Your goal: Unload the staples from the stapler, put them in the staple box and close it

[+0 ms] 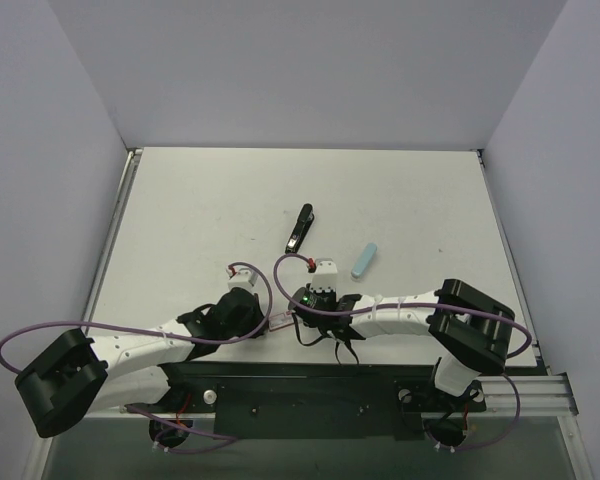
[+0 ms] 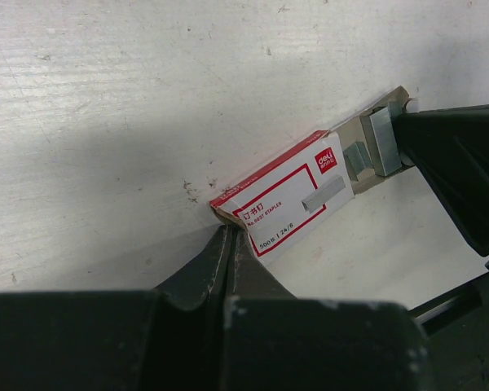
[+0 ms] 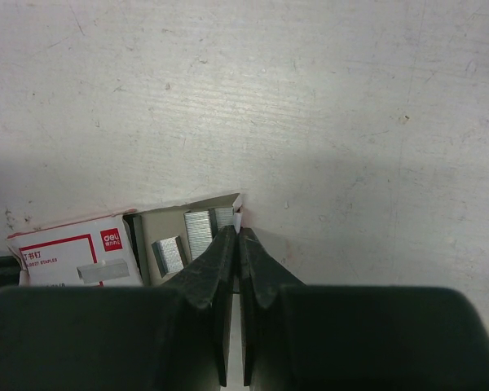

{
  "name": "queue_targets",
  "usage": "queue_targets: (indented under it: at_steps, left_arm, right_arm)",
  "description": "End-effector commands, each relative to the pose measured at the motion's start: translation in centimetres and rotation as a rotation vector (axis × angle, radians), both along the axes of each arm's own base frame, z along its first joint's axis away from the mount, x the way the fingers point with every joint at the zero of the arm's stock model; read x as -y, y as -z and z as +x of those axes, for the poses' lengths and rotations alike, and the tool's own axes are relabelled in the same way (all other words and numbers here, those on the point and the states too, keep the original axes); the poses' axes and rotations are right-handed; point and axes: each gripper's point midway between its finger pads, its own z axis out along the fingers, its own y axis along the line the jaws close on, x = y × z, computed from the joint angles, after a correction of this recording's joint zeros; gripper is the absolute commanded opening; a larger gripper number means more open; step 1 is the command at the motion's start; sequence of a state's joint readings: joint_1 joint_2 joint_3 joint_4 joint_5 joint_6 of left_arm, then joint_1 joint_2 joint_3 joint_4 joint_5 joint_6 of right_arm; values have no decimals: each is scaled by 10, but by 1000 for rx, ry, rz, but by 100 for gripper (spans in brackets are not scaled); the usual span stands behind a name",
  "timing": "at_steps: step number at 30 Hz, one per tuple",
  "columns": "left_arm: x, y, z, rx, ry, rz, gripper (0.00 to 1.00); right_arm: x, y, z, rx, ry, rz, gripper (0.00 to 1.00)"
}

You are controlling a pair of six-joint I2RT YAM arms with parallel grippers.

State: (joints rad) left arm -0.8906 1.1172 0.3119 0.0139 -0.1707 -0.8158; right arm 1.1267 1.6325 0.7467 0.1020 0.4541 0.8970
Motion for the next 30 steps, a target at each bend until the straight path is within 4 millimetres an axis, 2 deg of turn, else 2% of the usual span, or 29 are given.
queue_targets:
  at_steps: [1,6,14,17,24,30]
  left_arm:
    - [-18,27,-26,-96,52,105,0]
    - [-16,26,-25,-87,61,105,0]
    - [-14,22,-25,-67,80,95,0]
    - [-13,20,-24,-55,83,86,0]
    - [-12,20,-26,-54,93,82,0]
    - [-12,19,-26,-49,86,73,0]
  right_arm:
    - [14,22,-13,-68,-23,-78,0]
    - [3,22,-20,-63,-118,-53,0]
    - [11,26,-31,-69,-196,-55,0]
    - [7,29,-36,-81,-210,-27,0]
    - [-18,25,-43,-90,-242,32,0]
    - [-29,22,-51,-95,-269,33,0]
